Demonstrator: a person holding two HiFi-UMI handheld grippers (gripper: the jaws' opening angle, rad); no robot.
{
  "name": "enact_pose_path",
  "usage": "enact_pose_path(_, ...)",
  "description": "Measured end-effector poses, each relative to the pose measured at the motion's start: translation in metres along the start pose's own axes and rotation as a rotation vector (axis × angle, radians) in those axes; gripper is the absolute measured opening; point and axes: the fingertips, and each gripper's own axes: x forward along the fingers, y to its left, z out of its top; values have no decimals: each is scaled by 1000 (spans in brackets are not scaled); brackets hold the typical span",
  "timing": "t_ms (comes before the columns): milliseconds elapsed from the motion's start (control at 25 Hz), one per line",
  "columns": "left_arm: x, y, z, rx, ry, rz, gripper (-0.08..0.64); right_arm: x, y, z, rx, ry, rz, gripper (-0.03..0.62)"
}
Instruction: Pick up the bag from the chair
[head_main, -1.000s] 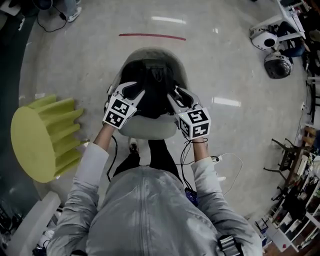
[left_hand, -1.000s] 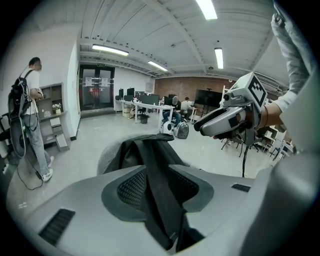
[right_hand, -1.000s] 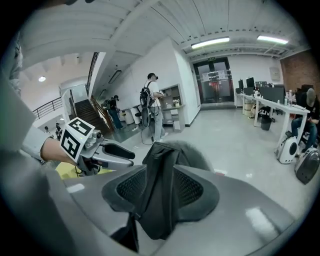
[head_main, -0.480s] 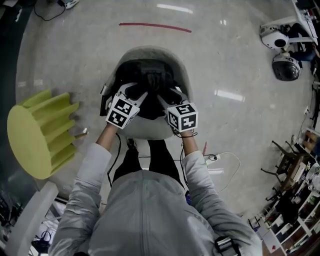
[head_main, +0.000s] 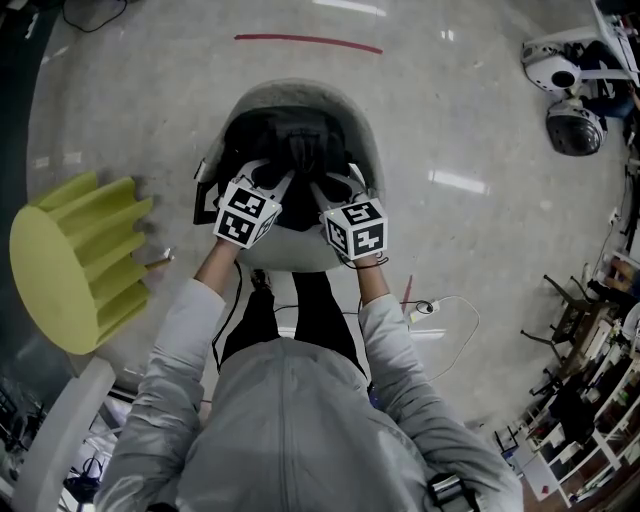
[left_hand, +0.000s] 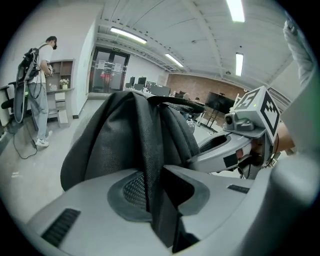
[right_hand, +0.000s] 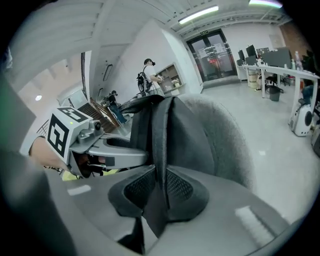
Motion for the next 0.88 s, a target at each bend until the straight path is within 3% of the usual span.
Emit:
enact_pose_path(280,-30,-14,4,46,-42,-13,39,-28,32,7,-39,-45,52,46)
enact_pose_path(640,-99,-48,20,50,-249,-118,29,-80,86,34,-77,-244,96,43)
enact_pose_path(880,-150,-69,32,92,-333,-130,28,-115,122,60,-149,-311,64,43)
